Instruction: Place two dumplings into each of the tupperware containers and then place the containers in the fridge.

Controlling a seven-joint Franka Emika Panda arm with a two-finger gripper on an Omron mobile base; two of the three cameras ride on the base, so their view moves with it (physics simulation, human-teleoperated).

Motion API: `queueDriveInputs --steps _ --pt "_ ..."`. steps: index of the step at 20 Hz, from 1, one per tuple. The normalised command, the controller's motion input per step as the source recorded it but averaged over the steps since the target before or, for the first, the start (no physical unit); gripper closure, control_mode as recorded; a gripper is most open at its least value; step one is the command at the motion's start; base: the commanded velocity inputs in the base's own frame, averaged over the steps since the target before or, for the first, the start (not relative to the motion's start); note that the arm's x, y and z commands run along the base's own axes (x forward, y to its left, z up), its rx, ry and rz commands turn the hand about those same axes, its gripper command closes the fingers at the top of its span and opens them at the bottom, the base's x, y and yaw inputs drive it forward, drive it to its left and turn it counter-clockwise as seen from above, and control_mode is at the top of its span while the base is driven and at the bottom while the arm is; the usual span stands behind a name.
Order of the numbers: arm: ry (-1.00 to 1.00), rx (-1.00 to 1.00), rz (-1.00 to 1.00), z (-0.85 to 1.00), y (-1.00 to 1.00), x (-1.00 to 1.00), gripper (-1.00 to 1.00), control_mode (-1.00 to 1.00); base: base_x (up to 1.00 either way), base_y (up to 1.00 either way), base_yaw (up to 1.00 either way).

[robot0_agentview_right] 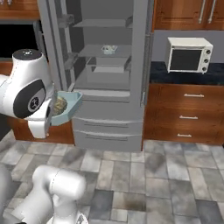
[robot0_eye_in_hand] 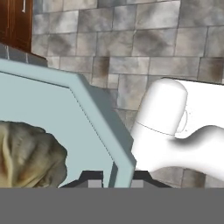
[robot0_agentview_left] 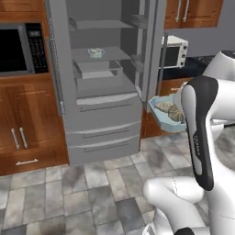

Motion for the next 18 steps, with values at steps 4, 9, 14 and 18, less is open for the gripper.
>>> queueDriveInputs --steps 4,9,14,18 --pt "0.0 0.0 0.0 0.0 0.0 0.0 1.0 1.0 1.0 -0.02 0.0" --pt "0.0 0.0 0.0 0.0 0.0 0.0 1.0 1.0 1.0 0.0 0.0" --pt "0.0 0.0 0.0 0.0 0.0 0.0 1.0 1.0 1.0 0.0 0.0" --pt "0.0 0.0 0.0 0.0 0.0 0.0 1.0 1.0 0.93 0.0 0.0"
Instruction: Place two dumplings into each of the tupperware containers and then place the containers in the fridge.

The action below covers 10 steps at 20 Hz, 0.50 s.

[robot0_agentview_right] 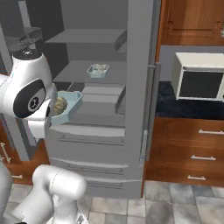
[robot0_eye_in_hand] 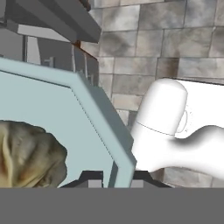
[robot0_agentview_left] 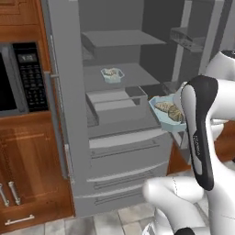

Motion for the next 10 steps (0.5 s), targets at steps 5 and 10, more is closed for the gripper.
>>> queueDriveInputs --steps 5,10 --pt "0.0 0.0 0.0 0.0 0.0 0.0 1.0 1.0 0.76 -0.14 0.0" --pt "0.0 0.0 0.0 0.0 0.0 0.0 1.0 1.0 0.58 -0.04 0.0"
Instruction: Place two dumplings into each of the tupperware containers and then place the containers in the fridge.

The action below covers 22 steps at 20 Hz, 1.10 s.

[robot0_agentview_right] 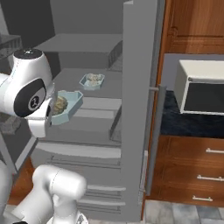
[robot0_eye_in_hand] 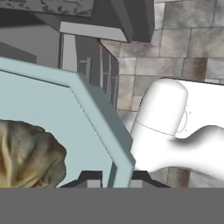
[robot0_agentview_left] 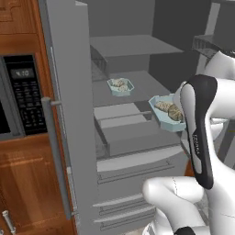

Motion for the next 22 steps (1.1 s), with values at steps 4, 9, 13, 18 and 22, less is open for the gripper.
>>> queueDriveInputs --steps 4,9,13,18,22 --pt "0.0 0.0 0.0 0.0 0.0 0.0 1.0 1.0 0.39 -0.19 0.05" --pt "0.0 0.0 0.0 0.0 0.0 0.0 1.0 1.0 0.3 -0.41 0.12" --pt "0.0 0.0 0.0 0.0 0.0 0.0 1.0 1.0 0.39 -0.5 0.12" --pt "0.0 0.0 0.0 0.0 0.0 0.0 1.0 1.0 0.44 -0.01 0.01" --pt "0.0 0.0 0.0 0.0 0.0 0.0 1.0 1.0 0.51 0.01 0.0"
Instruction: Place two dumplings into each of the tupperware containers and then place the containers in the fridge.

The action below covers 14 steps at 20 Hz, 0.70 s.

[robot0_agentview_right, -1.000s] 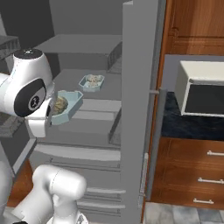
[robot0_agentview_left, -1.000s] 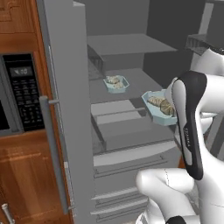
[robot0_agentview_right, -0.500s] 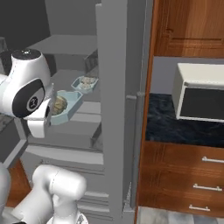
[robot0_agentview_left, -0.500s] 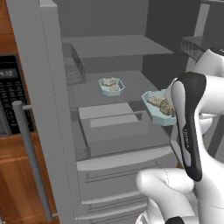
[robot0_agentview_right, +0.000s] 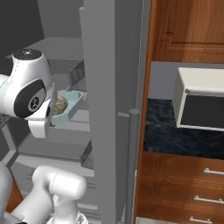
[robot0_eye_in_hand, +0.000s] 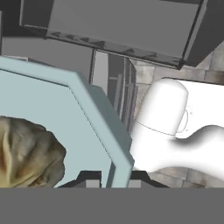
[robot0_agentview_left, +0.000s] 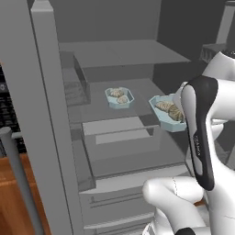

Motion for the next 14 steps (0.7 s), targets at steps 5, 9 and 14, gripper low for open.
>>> queueDriveInputs --steps 5,9,14 --pt "0.0 0.0 0.0 0.0 0.0 0.0 1.0 1.0 0.37 0.0 0.0" --pt "0.0 0.0 0.0 0.0 0.0 0.0 1.0 1.0 0.31 0.05 0.1" --pt "0.0 0.0 0.0 0.0 0.0 0.0 1.0 1.0 0.6 0.01 0.02"
